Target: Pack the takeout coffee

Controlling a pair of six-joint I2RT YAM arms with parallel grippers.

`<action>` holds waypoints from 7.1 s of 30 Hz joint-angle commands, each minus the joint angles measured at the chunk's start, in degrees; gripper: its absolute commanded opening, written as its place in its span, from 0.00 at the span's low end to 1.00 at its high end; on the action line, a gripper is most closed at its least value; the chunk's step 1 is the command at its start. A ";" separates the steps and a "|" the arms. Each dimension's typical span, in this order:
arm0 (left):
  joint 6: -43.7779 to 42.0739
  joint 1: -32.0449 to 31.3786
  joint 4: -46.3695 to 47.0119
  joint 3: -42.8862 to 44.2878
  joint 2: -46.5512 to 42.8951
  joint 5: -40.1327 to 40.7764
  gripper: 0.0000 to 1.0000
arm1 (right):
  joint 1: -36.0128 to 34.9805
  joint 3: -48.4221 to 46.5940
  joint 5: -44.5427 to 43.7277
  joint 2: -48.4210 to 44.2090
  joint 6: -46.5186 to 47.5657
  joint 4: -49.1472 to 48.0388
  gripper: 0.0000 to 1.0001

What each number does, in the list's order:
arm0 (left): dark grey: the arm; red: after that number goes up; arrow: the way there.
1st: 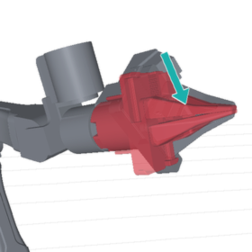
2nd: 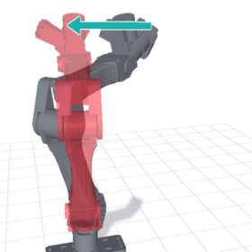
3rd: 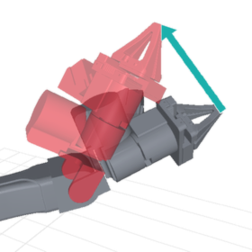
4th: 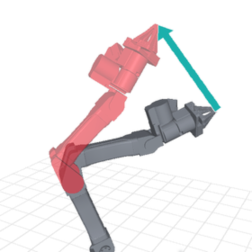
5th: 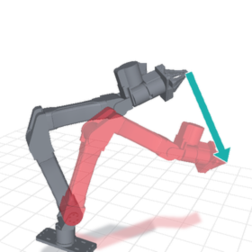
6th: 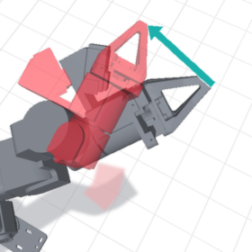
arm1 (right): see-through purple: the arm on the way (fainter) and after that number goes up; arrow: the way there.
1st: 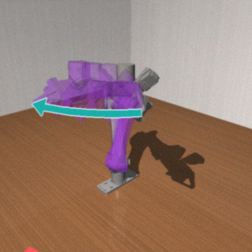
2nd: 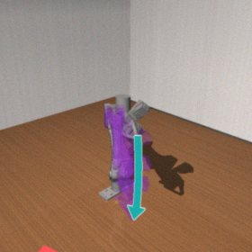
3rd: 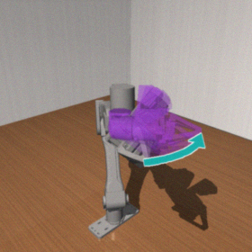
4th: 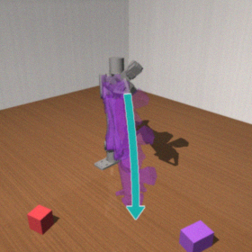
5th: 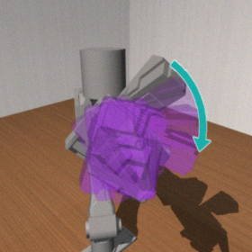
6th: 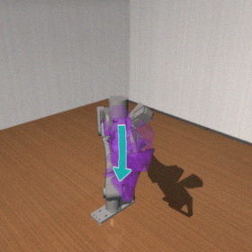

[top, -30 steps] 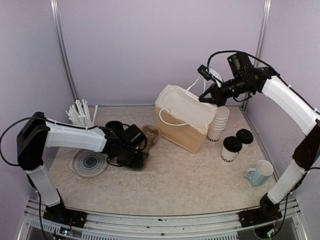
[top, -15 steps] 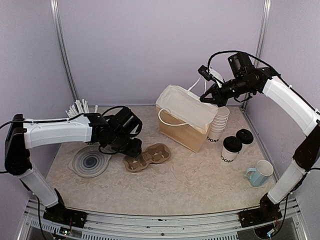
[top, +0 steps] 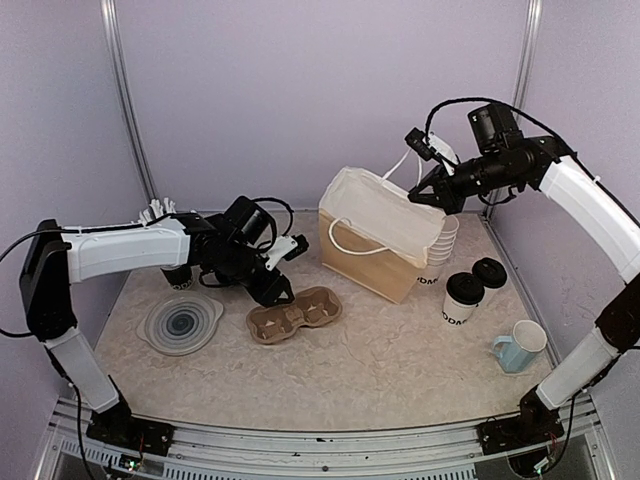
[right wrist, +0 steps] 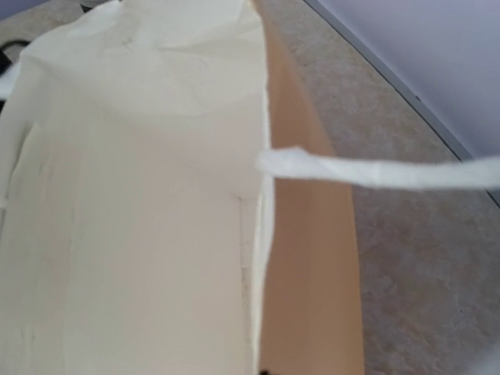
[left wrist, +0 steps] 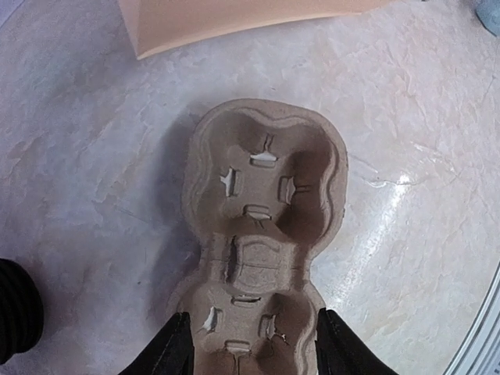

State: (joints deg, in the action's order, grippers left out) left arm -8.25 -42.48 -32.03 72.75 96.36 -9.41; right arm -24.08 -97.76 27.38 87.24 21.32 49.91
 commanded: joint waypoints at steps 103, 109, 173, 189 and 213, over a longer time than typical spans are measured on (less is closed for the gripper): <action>-6.42 -17.64 -2.51 23.57 -5.44 -8.66 0.23 | -12.34 -3.18 23.77 9.17 17.07 19.74 0.00; -9.34 -17.33 -5.16 23.54 -5.99 -6.97 0.24 | -13.00 -6.07 25.80 10.45 19.23 22.55 0.00; 6.73 -25.46 -34.75 28.97 3.56 7.53 0.24 | -7.73 -5.36 20.93 3.21 17.11 20.27 0.54; 12.27 -26.18 -26.18 25.02 -4.93 9.06 0.23 | -9.37 -2.89 23.49 3.13 15.11 19.35 0.52; 20.22 -26.17 -24.20 17.27 -8.19 10.44 0.22 | -11.34 2.00 24.91 2.59 15.54 18.71 0.50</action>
State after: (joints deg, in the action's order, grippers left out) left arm 13.37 -68.36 -62.92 94.30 90.13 -0.78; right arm -34.72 -96.44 50.98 91.26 36.53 69.08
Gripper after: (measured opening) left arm 0.240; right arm 0.499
